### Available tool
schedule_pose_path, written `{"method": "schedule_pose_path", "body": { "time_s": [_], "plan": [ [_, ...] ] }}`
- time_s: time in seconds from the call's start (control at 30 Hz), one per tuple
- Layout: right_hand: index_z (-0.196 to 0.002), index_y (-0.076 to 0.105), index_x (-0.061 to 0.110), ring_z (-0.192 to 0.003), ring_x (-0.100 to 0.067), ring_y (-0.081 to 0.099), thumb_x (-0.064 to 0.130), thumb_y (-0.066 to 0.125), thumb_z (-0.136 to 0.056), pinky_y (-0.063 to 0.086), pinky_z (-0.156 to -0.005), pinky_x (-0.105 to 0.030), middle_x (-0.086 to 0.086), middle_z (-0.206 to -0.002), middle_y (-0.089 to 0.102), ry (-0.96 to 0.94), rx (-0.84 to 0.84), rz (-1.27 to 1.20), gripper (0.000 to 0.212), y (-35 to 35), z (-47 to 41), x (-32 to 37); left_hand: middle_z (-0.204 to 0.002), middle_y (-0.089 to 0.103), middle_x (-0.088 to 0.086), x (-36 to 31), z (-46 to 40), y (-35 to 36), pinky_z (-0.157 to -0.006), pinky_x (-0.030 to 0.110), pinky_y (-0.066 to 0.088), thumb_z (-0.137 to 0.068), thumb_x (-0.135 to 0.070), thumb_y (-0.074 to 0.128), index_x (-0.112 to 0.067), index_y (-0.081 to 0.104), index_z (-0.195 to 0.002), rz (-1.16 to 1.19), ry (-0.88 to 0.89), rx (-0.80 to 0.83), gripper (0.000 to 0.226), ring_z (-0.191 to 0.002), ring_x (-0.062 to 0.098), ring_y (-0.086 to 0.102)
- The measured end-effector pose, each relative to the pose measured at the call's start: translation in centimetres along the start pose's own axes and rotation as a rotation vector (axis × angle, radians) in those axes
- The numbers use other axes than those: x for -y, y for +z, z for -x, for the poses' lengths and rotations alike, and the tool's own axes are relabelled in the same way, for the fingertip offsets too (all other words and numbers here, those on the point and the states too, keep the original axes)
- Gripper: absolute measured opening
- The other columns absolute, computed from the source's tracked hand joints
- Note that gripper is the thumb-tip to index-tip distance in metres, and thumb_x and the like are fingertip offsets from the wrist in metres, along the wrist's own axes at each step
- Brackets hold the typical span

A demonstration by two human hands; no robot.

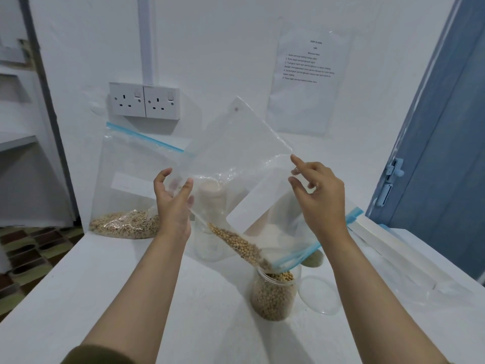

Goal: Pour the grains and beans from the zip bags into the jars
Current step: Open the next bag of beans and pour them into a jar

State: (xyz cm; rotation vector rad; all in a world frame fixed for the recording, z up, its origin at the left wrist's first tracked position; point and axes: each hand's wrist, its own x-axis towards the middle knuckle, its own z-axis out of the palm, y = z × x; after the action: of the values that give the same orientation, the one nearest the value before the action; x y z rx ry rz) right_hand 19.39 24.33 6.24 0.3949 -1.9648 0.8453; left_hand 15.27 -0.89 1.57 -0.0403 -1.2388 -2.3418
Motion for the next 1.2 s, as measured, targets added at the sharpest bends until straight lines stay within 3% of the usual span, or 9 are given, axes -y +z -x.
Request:
{"method": "schedule_pose_path", "body": {
  "time_s": [0.37,0.7,0.83,1.2],
  "plan": [
    [-0.129,0.065,0.029,-0.09,-0.01,0.049,0.013,0.067,-0.092,0.046,-0.083,-0.06,0.013,-0.1,0.065,0.019,-0.03,0.014,0.041,-0.1,0.0,0.2,-0.14,0.048,0.002,-0.2,-0.1,0.1,-0.084,0.029,0.049,-0.093,-0.011,0.067,-0.044,0.051,-0.11,0.001,0.004,0.005,0.04,-0.103,0.01,0.059],
    [-0.132,0.062,0.027,-0.082,-0.01,0.049,0.01,0.066,-0.092,0.047,-0.082,-0.062,0.012,-0.096,0.061,0.019,-0.052,0.008,0.044,-0.5,0.3,0.1,-0.132,0.051,-0.002,-0.9,-0.1,1.0,-0.085,0.03,0.048,-0.095,-0.008,0.063,-0.042,0.05,-0.109,-0.003,0.007,0.002,0.038,-0.1,0.009,0.059],
    [-0.133,0.062,0.023,-0.088,-0.013,0.05,0.007,0.066,-0.092,0.049,-0.076,-0.06,0.011,-0.096,0.06,-0.025,-0.092,0.042,0.044,-0.4,0.5,0.0,-0.134,0.051,0.0,-1.2,0.0,1.4,-0.084,0.029,0.048,-0.096,-0.008,0.062,-0.042,0.051,-0.108,-0.005,0.013,0.014,0.038,-0.098,0.008,0.059],
    [-0.13,0.065,0.024,-0.089,-0.012,0.05,0.01,0.066,-0.093,0.046,-0.081,-0.058,0.008,-0.098,0.064,0.022,-0.085,0.021,0.04,-0.6,0.2,0.0,-0.143,0.05,0.005,-1.4,-0.1,1.6,-0.086,0.029,0.047,-0.096,-0.008,0.062,-0.043,0.051,-0.108,-0.002,0.012,0.017,0.038,-0.103,0.009,0.058]
  ]
}}
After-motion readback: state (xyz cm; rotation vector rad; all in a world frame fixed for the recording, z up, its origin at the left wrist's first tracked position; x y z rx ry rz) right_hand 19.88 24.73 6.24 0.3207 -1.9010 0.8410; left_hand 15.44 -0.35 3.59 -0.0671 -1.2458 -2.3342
